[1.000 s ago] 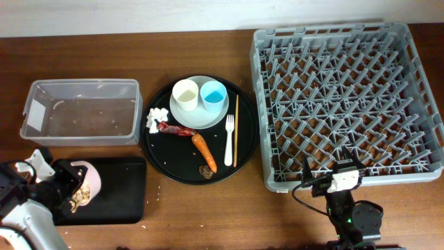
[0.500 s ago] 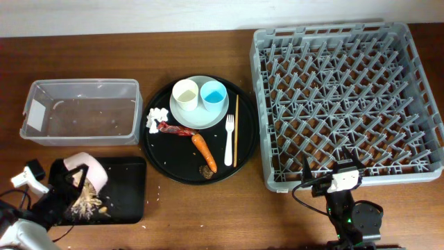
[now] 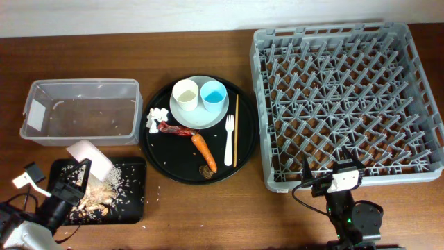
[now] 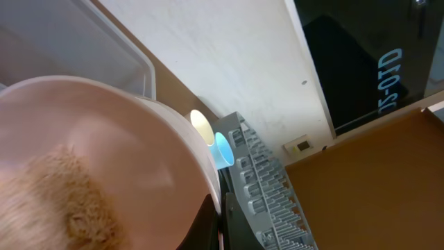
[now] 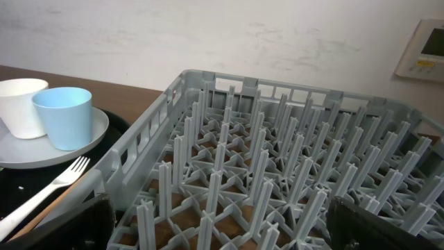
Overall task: Sort waste into correct bins and load items into the dishwasher rack
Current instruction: 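Carry the pink bowl to the black tray and tip out the rice, then return the empty pink bowl to the round tray with the left gripper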
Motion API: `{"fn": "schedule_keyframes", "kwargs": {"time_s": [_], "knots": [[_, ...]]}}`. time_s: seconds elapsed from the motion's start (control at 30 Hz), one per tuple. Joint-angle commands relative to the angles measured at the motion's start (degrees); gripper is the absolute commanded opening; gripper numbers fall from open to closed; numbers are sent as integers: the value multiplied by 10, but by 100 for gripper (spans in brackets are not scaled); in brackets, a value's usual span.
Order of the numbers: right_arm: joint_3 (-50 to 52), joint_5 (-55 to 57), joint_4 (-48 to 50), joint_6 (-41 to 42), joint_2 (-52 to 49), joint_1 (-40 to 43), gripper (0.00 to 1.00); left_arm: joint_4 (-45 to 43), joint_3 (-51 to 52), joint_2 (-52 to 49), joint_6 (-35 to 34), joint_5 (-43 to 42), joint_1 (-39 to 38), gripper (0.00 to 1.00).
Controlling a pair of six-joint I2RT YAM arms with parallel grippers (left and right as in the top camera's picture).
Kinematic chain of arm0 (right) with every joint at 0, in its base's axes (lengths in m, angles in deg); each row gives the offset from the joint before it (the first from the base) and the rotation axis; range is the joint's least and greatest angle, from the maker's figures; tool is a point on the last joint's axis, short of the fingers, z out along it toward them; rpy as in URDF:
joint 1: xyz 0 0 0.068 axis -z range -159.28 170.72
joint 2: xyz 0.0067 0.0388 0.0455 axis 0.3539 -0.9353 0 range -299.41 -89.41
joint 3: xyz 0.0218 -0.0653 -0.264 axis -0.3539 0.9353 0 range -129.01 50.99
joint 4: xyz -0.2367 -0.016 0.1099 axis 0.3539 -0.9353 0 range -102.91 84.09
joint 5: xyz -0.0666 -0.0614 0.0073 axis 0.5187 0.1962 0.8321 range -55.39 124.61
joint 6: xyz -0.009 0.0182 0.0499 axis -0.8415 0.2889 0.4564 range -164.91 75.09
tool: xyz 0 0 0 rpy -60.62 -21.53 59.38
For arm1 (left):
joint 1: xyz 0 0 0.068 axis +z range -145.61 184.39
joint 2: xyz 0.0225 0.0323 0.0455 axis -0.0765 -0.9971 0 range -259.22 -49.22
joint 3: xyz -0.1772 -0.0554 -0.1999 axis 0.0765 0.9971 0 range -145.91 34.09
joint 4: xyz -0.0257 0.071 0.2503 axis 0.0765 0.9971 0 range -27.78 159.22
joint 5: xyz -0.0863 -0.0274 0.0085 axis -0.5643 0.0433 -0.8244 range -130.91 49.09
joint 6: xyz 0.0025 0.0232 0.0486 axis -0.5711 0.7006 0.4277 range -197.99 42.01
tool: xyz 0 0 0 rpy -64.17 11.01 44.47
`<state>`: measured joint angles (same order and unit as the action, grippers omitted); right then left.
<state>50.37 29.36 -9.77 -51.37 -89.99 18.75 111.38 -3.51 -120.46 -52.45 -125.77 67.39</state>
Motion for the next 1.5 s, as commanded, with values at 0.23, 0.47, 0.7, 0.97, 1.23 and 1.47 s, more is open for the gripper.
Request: {"fn": "schedule_keyframes", "kwargs": {"time_s": [0.23, 0.47, 0.7, 0.97, 1.23, 1.47], "knots": [[3, -1, -2, -4, 4, -2, 99, -57, 3, 3, -48, -26, 26, 0], [3, -1, -2, -4, 4, -2, 99, -64, 4, 3, -91, -37, 28, 0], [3, -1, -2, -4, 4, -2, 99, -70, 4, 3, -77, -53, 28, 0], [3, -1, -2, -4, 4, -2, 99, -65, 4, 3, -54, -48, 28, 0], [3, -1, -2, -4, 4, -2, 99, -70, 4, 2, -88, -43, 28, 0], [3, -1, -2, -4, 4, -2, 99, -69, -97, 68, -235, 141, -14, 0]]}}
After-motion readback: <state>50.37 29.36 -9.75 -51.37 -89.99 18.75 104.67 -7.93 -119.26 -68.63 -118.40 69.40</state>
